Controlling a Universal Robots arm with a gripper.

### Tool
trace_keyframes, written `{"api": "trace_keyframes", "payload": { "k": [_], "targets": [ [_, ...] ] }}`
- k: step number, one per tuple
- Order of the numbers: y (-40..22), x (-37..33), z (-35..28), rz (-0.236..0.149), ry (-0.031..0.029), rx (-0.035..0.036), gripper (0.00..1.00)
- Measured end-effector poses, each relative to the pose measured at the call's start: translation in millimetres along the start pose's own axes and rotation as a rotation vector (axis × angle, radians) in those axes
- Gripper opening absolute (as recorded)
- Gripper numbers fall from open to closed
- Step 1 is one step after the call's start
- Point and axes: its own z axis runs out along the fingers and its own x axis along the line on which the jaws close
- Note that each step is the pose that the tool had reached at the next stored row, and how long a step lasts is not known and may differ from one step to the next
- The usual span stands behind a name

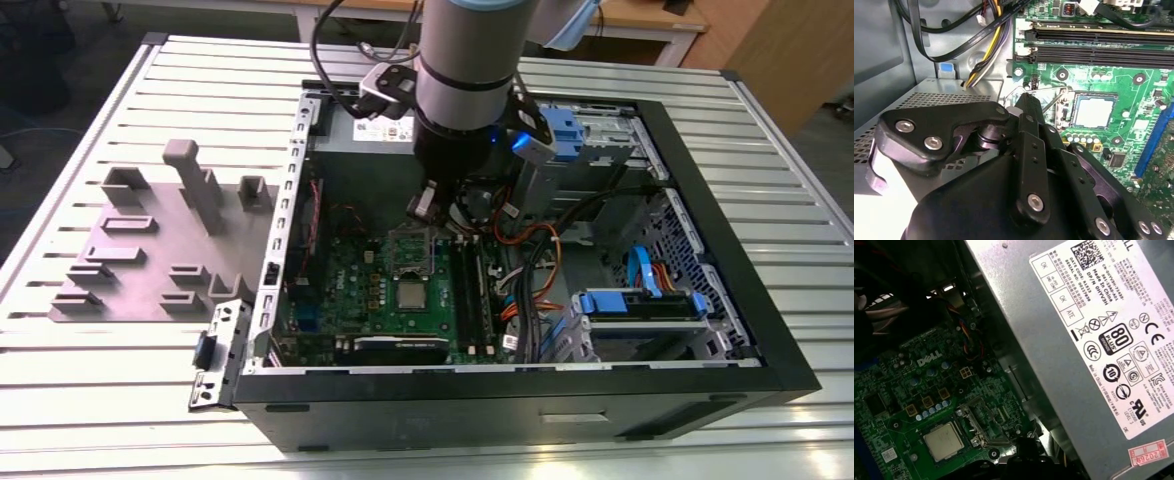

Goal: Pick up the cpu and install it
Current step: 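Close the cpu cover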

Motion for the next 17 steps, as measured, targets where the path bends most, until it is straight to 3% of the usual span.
{"api": "trace_keyframes", "payload": {
  "k": [10,17],
  "targets": [
    [0.1,1.2,-3.6,0.0,0.0099,0.0054,0.11],
    [-1.9,4.7,-3.9,0.0,0.0104,0.0057,0.11]
  ]
}}
